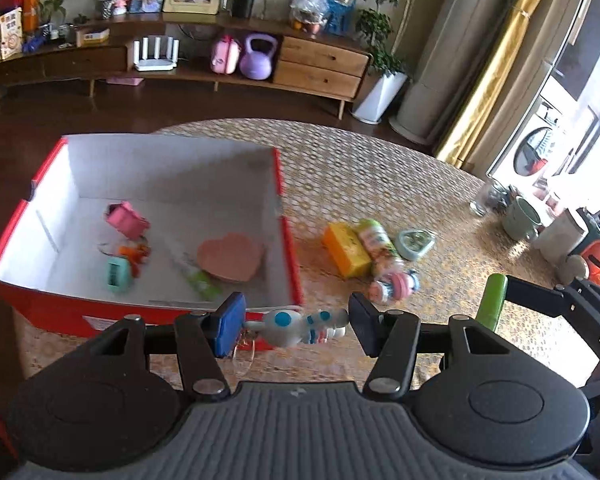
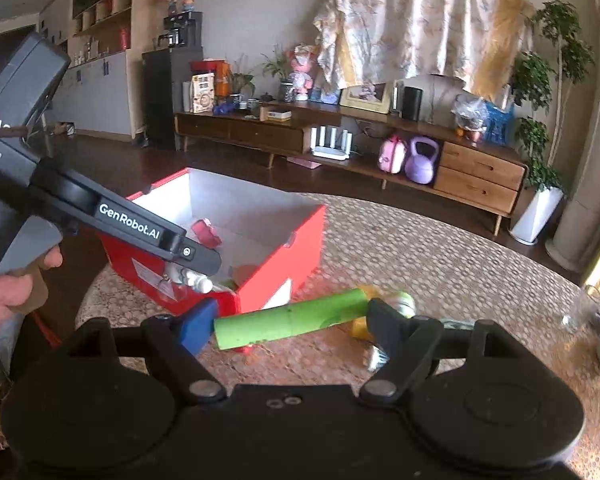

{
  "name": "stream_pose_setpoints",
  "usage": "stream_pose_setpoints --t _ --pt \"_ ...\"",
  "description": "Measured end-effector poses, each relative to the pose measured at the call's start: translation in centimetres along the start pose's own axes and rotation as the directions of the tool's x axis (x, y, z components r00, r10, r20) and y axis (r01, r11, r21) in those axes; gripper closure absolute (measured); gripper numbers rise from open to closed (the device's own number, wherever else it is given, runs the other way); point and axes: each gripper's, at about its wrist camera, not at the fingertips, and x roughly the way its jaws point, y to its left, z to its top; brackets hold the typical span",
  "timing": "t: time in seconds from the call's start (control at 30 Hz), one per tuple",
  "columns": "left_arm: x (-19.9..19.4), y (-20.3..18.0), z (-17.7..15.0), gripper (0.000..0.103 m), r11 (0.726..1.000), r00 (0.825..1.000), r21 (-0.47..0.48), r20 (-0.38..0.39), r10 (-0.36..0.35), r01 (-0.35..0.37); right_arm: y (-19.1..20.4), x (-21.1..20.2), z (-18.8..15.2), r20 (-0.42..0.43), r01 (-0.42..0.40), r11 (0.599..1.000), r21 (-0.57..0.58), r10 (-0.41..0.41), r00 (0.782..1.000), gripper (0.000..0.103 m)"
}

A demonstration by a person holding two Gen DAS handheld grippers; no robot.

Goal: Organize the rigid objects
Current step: 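Lift the green tube and blue-white figure and carry both over the red box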

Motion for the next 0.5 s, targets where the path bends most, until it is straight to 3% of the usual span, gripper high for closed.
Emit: stream_pose_setpoints --t 0.5 --pt "-1.2 8.6 3.7 0.047 0.995 0.994 -0.042 0.054 0.098 -0.096 4.8 6.9 4.5 -0.036 -0.057 0.994 -0.091 0.054 0.998 0.022"
